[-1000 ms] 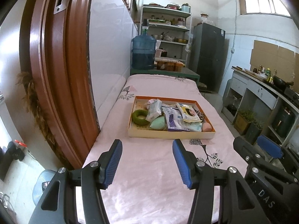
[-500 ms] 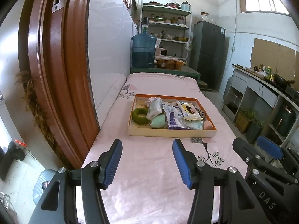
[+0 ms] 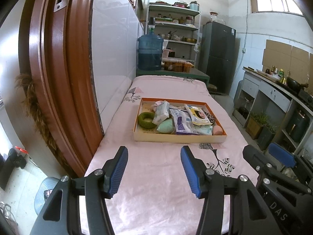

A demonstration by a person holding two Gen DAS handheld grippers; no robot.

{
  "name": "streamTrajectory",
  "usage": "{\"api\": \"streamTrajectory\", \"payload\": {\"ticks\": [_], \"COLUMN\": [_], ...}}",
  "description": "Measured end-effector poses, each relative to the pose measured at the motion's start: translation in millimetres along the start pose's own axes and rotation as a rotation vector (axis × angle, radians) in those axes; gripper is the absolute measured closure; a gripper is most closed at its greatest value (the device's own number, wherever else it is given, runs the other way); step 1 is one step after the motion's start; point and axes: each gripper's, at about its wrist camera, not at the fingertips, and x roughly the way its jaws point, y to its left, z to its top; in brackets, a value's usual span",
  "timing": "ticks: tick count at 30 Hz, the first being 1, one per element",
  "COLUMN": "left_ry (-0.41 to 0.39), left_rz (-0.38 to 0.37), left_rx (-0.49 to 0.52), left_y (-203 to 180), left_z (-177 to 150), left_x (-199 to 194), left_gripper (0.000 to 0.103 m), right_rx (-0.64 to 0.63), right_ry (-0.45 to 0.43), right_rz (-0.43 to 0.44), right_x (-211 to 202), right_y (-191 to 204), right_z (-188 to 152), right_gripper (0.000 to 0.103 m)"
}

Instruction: Organize soft objects

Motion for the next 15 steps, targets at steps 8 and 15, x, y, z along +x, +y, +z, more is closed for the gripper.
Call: {"api": "streamTrajectory", "payload": {"ticks": [8,15], "left_ry": [0.0,0.0], "left_rz": [0.0,0.0], "left_rx": [0.0,0.001], "left_y": [-0.1,-0.2], "left_z": [0.1,0.2], "left_x": [-0.1,-0.2], "left_gripper": [0.047,0.047], "right_rx": [0.0,0.0], "right_ry": [0.003,0.002], "right_rz": [0.002,0.002], "right_x": [0.8,1.5], "right_y": [0.8,1.6], "right_z": [-0.8,-1.1], "right_gripper": [0.04,0.04]}}
